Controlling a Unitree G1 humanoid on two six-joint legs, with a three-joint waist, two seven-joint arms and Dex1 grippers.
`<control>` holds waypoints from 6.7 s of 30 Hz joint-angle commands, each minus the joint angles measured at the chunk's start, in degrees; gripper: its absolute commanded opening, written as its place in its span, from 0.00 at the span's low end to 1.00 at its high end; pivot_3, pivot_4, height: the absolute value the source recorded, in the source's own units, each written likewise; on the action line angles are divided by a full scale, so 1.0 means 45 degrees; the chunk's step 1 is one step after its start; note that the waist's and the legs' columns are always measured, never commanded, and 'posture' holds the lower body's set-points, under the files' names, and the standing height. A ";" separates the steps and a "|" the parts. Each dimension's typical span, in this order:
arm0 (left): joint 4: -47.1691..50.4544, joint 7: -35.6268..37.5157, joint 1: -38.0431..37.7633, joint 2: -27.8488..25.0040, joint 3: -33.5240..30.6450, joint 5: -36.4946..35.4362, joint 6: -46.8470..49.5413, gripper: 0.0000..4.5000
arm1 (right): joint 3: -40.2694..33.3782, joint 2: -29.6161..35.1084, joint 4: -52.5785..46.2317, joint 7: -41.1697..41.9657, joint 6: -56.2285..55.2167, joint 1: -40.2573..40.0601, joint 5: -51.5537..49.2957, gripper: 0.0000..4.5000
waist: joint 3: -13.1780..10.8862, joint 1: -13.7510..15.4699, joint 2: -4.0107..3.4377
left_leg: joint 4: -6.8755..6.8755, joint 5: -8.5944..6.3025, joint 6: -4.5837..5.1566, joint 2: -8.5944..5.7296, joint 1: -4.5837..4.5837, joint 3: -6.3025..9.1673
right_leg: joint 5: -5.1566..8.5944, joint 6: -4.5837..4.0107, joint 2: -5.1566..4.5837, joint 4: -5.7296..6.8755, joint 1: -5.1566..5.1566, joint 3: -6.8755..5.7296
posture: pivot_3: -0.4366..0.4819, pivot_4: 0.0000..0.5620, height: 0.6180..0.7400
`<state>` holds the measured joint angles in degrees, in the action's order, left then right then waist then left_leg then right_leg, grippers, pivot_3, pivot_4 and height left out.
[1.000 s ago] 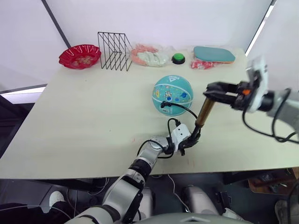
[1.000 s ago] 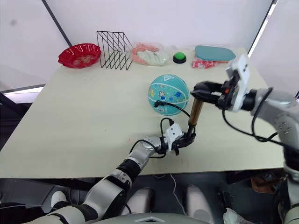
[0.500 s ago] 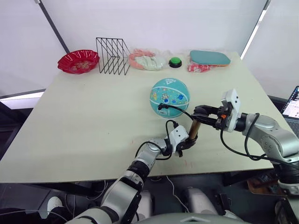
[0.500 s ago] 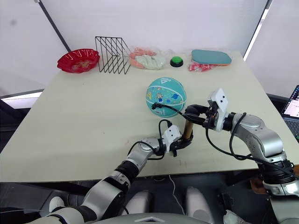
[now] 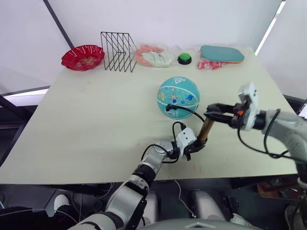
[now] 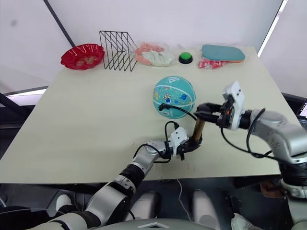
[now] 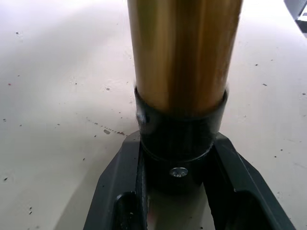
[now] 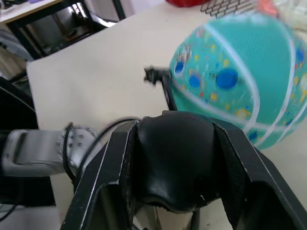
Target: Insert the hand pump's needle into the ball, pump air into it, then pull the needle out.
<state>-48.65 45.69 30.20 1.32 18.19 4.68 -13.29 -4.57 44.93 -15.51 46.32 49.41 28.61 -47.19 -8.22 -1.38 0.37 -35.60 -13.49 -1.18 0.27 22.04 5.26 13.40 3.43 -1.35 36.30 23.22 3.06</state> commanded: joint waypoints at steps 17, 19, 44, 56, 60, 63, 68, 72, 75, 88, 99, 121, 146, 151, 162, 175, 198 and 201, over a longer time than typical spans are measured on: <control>-0.0864 0.0057 -0.0563 -0.0388 0.0265 0.0317 0.0625 0.23 | -0.1137 0.1199 -0.0769 -0.0247 0.0610 0.0716 -0.0973 0.36 | -0.0093 0.0110 0.0099 | 0.0013 -0.0001 0.0002 0.0006 -0.0009 0.0002 | -0.0003 0.0006 -0.0009 -0.0048 -0.0024 -0.0018 | 0.48 0.27 1.00; -0.0864 0.0042 -0.0553 -0.0386 0.0256 0.0338 0.0622 0.23 | -0.0856 0.0915 -0.0646 -0.0228 0.0372 0.0365 -0.0801 0.36 | -0.0086 0.0041 0.0094 | 0.0013 -0.0001 0.0002 0.0010 -0.0043 -0.0015 | -0.0003 0.0007 -0.0008 -0.0047 -0.0050 -0.0011 | 0.48 0.27 1.00; -0.1049 -0.0266 -0.0238 -0.0335 0.0074 0.0335 0.0384 0.23 | 0.3263 -0.1906 0.1888 0.0731 -0.3096 -0.2871 0.4078 0.36 | 0.0266 -0.0210 0.0229 | 0.0044 -0.0004 -0.0002 0.0076 -0.0220 0.0004 | 0.0024 -0.0037 0.0066 -0.0049 -0.0197 -0.0011 | 0.48 0.27 1.00; -0.0954 -0.0417 -0.0108 -0.0288 -0.0017 0.0269 0.0103 0.23 | 0.3197 -0.1903 0.1611 0.0693 -0.3239 -0.2742 0.4371 0.36 | 0.0263 -0.0199 0.0228 | 0.0058 -0.0005 -0.0005 0.0075 -0.0270 0.0005 | 0.0026 -0.0036 0.0054 -0.0078 -0.0254 -0.0013 | 0.48 0.27 1.00; -0.0224 -0.0255 0.0087 -0.0377 -0.0202 0.0014 0.0522 0.23 | 0.3041 -0.1857 0.1171 0.0671 -0.3049 -0.2605 0.4251 0.36 | 0.0229 -0.0201 0.0234 | 0.0058 -0.0005 -0.0005 0.0075 -0.0268 0.0005 | 0.0026 -0.0036 0.0054 -0.0078 -0.0253 -0.0013 | 0.48 0.27 1.00; 0.0267 0.0013 0.0137 -0.0427 -0.0241 -0.0126 0.0910 0.23 | 0.3004 -0.1852 0.1009 0.0658 -0.2956 -0.2551 0.4191 0.36 | 0.0165 -0.0210 0.0234 | 0.0058 -0.0005 -0.0005 0.0075 -0.0262 0.0006 | 0.0025 -0.0035 0.0054 -0.0078 -0.0247 -0.0014 | 0.48 0.27 1.00; 0.1027 0.0468 0.0241 -0.0532 -0.0150 -0.0199 0.1600 0.23 | 0.3081 -0.1837 0.0708 0.0601 -0.2770 -0.2533 0.4159 0.36 | 0.0083 -0.0212 0.0226 | 0.0068 -0.0005 -0.0005 0.0075 -0.0243 0.0004 | 0.0025 -0.0036 0.0055 -0.0085 -0.0234 -0.0014 | 0.48 0.27 1.00; 0.1803 0.0851 0.0335 -0.0725 -0.0145 -0.0277 0.2321 0.23 | 0.3021 -0.1797 0.0459 0.0537 -0.2566 -0.2495 0.4088 0.36 | 0.0063 -0.0225 0.0226 | 0.0068 -0.0004 -0.0004 0.0075 -0.0179 0.0004 | 0.0023 -0.0034 0.0060 -0.0084 -0.0169 -0.0012 | 0.48 0.27 1.00; 0.2170 0.0960 0.0361 -0.0844 -0.0152 -0.0291 0.2654 0.23 | 0.2987 -0.1768 0.0406 0.0511 -0.2487 -0.2471 0.4067 0.36 | 0.0057 -0.0235 0.0219 | 0.0067 -0.0003 -0.0002 0.0077 -0.0109 0.0008 | 0.0003 -0.0004 0.0068 -0.0083 -0.0106 -0.0013 | 0.48 0.27 1.00; 0.5267 0.2110 -0.0410 -0.1932 -0.0105 -0.0928 0.4399 0.84 | 0.2741 -0.1548 0.0036 0.0270 -0.2376 -0.2463 0.4120 0.36 | -0.0038 -0.0155 0.0189 | 0.0047 -0.0003 -0.0002 0.0060 -0.0058 0.0012 | -0.0011 0.0014 0.0051 -0.0083 -0.0069 -0.0012 | 0.48 0.27 1.00; 0.8960 0.3520 -0.1299 -0.3788 -0.0316 -0.2509 0.6840 0.84 | 0.2222 -0.1101 -0.0985 0.0217 -0.2279 -0.1936 0.3923 0.36 | -0.0104 -0.0145 0.0136 | 0.0047 -0.0002 -0.0002 0.0060 -0.0052 0.0013 | -0.0012 0.0012 0.0048 -0.0083 -0.0067 -0.0012 | 0.48 0.27 1.00; 1.3830 0.5190 -0.4830 -0.8041 -0.4612 -0.8023 0.8755 0.84 | 0.2827 0.1636 -0.3645 0.1360 -0.2106 0.0504 0.5117 0.36 | -0.0386 -0.0104 0.0045 | -0.0056 -0.0001 -0.0002 0.0010 0.0177 0.0004 | -0.0049 -0.0037 -0.0032 -0.0037 0.0122 -0.0029 | 0.48 0.27 1.00; 1.4675 0.3490 -0.4800 -0.8419 -0.5133 -0.9077 0.9209 0.84 | 0.5914 0.1570 0.1388 0.2404 -1.0912 0.0181 1.2358 0.36 | -0.0459 -0.0120 0.0091 | -0.0194 0.0000 -0.0004 -0.0003 0.0165 -0.0017 | -0.0052 -0.0038 -0.0048 0.0113 0.0127 -0.0020 | 0.48 0.27 1.00; 1.4781 0.3354 -0.4799 -0.8453 -0.5055 -0.9118 0.9262 0.84 | 0.6488 0.0878 0.2519 0.2208 -1.1218 0.0247 1.3740 0.36 | -0.0454 -0.0129 0.0100 | -0.0216 0.0001 -0.0004 -0.0006 0.0154 -0.0021 | -0.0055 -0.0037 -0.0049 0.0125 0.0116 -0.0012 | 0.48 0.27 1.00; 1.5108 0.3048 -0.4551 -0.8761 -0.5526 -0.9796 0.9914 0.84 | 0.6890 -0.1313 0.4034 0.2661 -0.9110 0.0748 1.4510 0.36 | -0.0451 -0.0050 0.0109 | -0.0344 0.0003 -0.0001 -0.0007 0.0152 -0.0017 | -0.0094 -0.0048 -0.0036 0.0161 0.0072 -0.0011 | 0.48 0.27 1.00; 1.5264 0.2885 -0.4588 -0.9342 -0.5956 -1.0014 1.0077 0.84 | 0.4617 -0.1291 0.1035 0.3552 -0.7634 -0.0828 1.1472 0.99 | -0.0457 0.0065 0.0100 | -0.0332 0.0002 -0.0001 -0.0007 0.0162 -0.0016 | -0.0113 -0.0019 -0.0035 0.0163 0.0087 -0.0008 | 0.48 0.27 1.00; 0.9717 0.5137 0.0817 -0.9618 -0.4580 -0.7835 0.8185 0.84 | -0.4567 -0.1615 -0.7843 0.0648 -0.5773 -0.9320 0.4192 0.99 | -0.0460 0.0119 0.0108 | -0.0380 0.0004 0.0003 0.0020 0.0147 -0.0061 | -0.0063 0.0010 -0.0002 0.0231 0.0082 0.0017 | 0.48 0.27 1.00; 0.8448 0.5316 0.1869 -0.9195 -0.4186 -0.7216 0.7594 0.84 | -0.5021 -0.1624 -0.8323 0.0216 -0.5672 -0.9674 0.3693 0.99 | -0.0461 0.0065 0.0114 | -0.0391 0.0004 0.0003 0.0020 0.0145 -0.0077 | -0.0064 0.0012 -0.0002 0.0238 0.0082 0.0036 | 0.48 0.27 1.00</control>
<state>-7.57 69.11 35.00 -40.82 -1.15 -29.67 23.54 -23.91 37.81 -49.59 48.83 23.82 -14.10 -28.31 -10.29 -1.09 0.88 -37.35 -13.47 -1.17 0.36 22.70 4.93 13.11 3.49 -1.35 37.41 23.60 3.21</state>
